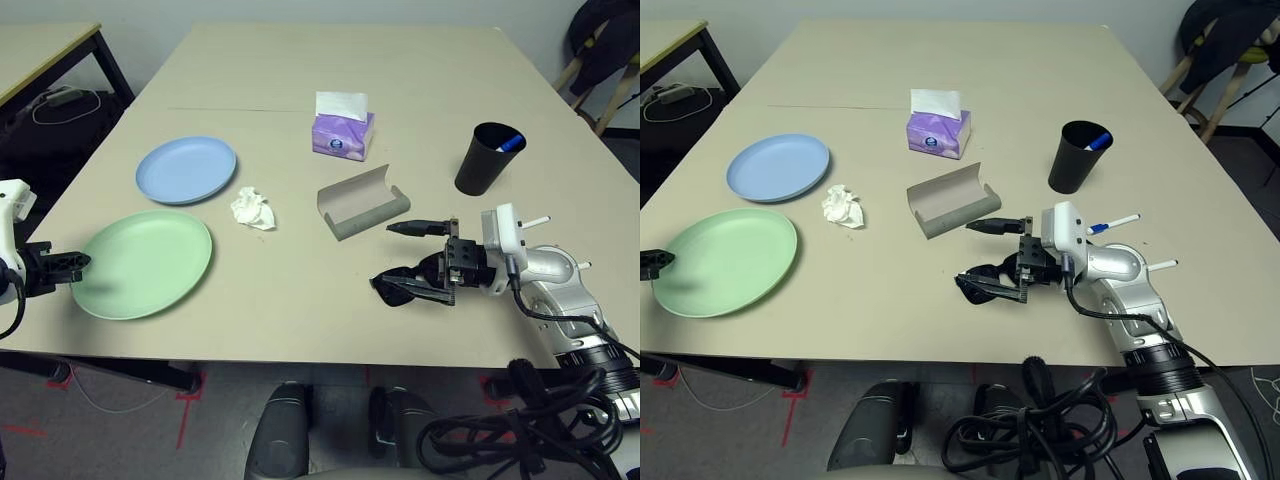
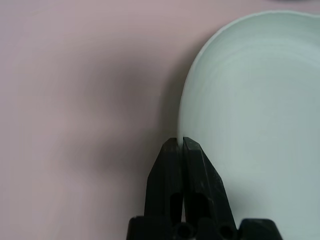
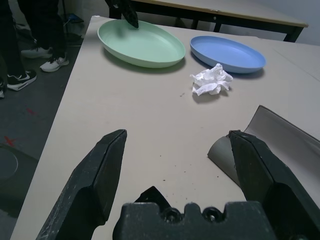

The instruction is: Organize and tidy the items on the table.

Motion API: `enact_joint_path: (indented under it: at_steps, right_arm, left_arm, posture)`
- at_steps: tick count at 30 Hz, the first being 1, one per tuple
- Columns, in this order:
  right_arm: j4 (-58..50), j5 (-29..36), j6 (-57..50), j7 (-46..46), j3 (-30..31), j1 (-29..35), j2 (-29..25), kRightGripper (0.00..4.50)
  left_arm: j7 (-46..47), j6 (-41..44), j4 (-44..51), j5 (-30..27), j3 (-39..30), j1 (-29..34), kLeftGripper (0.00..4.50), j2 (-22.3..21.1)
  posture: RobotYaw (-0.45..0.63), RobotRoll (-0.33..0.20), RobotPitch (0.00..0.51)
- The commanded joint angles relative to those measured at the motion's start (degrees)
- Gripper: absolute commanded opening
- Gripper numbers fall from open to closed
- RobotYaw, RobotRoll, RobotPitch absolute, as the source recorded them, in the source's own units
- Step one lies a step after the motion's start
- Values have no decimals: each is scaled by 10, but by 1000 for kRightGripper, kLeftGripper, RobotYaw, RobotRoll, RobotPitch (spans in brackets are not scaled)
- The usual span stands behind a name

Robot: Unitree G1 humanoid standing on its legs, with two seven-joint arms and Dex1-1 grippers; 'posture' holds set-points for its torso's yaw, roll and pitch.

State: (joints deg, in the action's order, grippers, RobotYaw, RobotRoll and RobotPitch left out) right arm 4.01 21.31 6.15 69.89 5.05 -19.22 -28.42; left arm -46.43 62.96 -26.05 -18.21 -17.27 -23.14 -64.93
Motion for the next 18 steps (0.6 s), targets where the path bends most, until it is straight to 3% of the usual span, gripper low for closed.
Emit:
enact_joint_path:
  at_steps: [1, 6, 14, 18]
  right_arm:
    - [-10, -5, -2, -3, 8, -2, 0, 4500]
    - [-8, -4, -1, -10, 5, -5, 2, 4500]
    - [-4, 18, -18, -51, -16, -11, 13, 4500]
    - [-17, 34, -43, -65, -23, -10, 19, 4500]
  left_arm:
    - [-4, 36, -7, -14, -10, -3, 10, -9]
    - [26, 76, 2, -39, -69, -20, 10, 12]
    - [139, 148, 90, -67, -144, -101, 10, 124]
    - [185, 145, 76, -68, -159, -158, 10, 160]
  posture:
    - [168, 0, 100]
    - [174, 0, 100]
    - [175, 0, 99]
    - [174, 0, 99]
